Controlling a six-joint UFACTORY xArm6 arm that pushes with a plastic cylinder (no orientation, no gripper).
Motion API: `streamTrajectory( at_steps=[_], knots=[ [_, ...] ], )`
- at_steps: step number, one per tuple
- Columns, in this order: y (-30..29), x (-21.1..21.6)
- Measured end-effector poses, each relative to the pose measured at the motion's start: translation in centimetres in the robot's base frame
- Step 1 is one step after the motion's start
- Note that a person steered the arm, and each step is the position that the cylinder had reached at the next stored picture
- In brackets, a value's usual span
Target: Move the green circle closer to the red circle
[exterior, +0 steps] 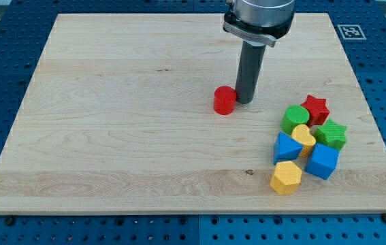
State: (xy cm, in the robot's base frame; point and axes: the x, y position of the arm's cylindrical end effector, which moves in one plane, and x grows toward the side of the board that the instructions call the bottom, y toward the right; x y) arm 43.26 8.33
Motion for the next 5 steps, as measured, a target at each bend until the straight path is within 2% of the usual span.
streamTrajectory(
  at_steps=[1,4,5],
  knots=[
    [-0.6,0.4],
    [-15.9,4.7],
    [-15.9,4.7]
  ],
)
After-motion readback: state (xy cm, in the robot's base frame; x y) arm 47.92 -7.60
